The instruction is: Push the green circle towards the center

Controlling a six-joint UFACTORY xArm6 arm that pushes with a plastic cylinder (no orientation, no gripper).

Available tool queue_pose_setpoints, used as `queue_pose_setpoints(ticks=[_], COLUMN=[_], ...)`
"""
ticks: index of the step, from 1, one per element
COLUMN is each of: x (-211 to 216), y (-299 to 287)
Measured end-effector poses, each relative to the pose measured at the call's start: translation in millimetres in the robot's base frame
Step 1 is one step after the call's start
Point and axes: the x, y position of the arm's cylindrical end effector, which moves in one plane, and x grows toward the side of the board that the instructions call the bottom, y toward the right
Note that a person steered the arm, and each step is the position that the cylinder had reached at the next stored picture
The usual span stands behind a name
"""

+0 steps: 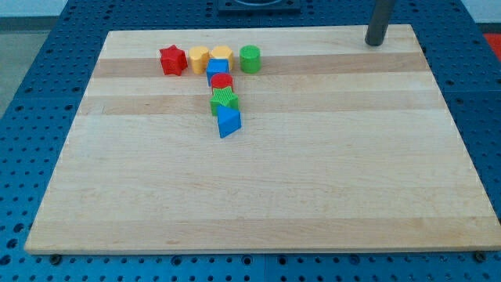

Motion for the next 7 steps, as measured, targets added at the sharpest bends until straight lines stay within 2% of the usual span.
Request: queue_pose_setpoints(ticks=[1,3,7], x=[-3,-48,-44], y=[-1,-21,-140])
